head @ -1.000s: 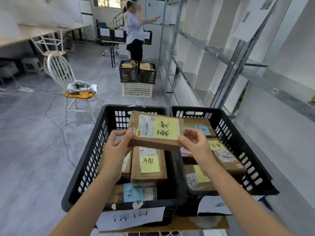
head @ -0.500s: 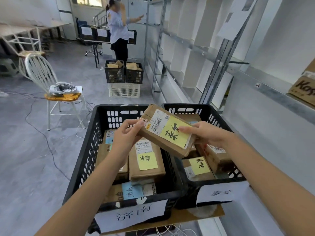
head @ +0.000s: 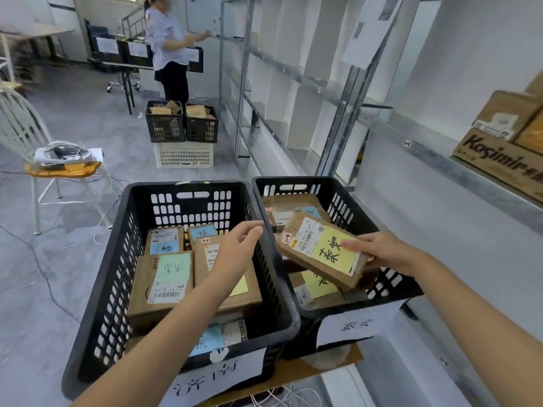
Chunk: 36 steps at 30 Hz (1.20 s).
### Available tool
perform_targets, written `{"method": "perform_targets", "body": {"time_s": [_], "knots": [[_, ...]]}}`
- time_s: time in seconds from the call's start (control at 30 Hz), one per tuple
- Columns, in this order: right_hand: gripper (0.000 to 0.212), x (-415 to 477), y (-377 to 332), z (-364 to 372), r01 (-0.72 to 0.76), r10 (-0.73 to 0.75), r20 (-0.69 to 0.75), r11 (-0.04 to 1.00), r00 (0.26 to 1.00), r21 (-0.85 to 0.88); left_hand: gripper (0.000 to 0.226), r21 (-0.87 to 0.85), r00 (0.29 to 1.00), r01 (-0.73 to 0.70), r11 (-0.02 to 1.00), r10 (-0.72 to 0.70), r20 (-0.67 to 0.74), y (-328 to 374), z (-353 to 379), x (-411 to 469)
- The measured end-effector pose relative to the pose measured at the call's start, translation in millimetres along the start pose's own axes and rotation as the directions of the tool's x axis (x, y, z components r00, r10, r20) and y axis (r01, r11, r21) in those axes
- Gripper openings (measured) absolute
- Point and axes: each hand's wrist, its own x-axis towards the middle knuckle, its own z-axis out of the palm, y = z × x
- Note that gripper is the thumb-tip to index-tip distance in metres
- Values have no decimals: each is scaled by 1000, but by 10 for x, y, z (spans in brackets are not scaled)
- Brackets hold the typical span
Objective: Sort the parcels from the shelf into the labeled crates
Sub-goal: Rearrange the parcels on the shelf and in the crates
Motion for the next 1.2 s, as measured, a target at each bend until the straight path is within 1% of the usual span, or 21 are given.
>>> {"method": "perform_targets", "body": {"time_s": [0.2,0.33,0.43,0.53,0.63,0.77,0.87,0.93,0.97,1.03,1.1,1.2], "knots": [[53,156,206,-113,0,0,-3,1000,1000,8,27,116,997,-40,992,32,70,-9,309,5],[58,280,363,-274,-57,62,34,991,997,-119,29,157,994,-58,986,41,105,-57,446,28],[63,383,419,-277,-70,86,71,978,994,-194,30,183,993,-52,982,33,110,-70,551,82],[57,481,404,-240,-59,86,117,975,989,-214,31,204,994,-48,978,27,105,-70,650,142],[38,555,361,-199,-29,88,197,959,976,-282,31,206,994,-49,977,28,103,-38,728,187],[32,608,174,-115,68,107,340,882,934,-466,29,200,996,-65,978,50,77,20,825,268],[41,644,8,-102,110,208,424,783,881,-612,31,217,996,-78,973,67,59,57,907,323],[48,670,-45,-90,131,289,450,705,845,-697,32,220,996,-83,972,73,53,77,965,351],[48,692,-42,-75,153,311,452,659,836,-736,33,223,996,-83,971,73,50,85,989,362],[47,749,21,-28,214,309,460,586,833,-782,33,227,996,-85,970,77,44,98,1017,382],[56,815,138,14,260,269,469,559,841,-788,32,241,996,-92,966,84,44,117,1016,403],[61,891,309,44,284,234,494,586,837,-759,33,267,995,-97,959,92,33,140,984,448]]}}
